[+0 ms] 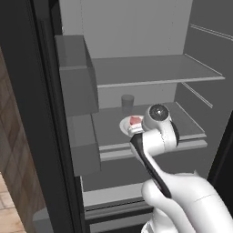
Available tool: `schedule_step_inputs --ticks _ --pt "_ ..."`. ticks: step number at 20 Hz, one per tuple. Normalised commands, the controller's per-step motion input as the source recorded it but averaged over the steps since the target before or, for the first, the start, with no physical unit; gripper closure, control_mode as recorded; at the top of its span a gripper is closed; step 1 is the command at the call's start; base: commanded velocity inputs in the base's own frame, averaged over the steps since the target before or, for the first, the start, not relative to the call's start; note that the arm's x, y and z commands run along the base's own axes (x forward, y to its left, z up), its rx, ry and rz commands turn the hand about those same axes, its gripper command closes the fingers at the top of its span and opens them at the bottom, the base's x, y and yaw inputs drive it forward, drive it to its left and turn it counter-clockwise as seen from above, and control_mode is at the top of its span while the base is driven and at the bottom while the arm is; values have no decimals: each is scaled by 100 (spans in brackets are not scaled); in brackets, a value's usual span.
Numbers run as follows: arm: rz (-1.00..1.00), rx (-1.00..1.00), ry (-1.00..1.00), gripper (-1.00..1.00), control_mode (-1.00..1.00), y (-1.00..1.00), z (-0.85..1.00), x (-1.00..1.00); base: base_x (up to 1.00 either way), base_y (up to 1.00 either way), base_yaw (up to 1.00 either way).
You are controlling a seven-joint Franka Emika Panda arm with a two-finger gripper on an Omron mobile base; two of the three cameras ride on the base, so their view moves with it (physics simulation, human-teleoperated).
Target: Retrieve the steak from the fridge and place it on the saucepan with marinade on the stove.
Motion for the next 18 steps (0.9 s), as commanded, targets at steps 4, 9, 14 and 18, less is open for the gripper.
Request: schedule_step_inputs --ticks 4,9,14,18 --pt "0 0 0 -100 -100 0 0 31 0 0 0" --pt "0 0 1 -100 -100 0 0 30 0 0 0" --pt "0 0 4 -100 -100 0 0 26 0 0 0" --pt "0 0 2 -100 -100 0 0 25 0 0 0"
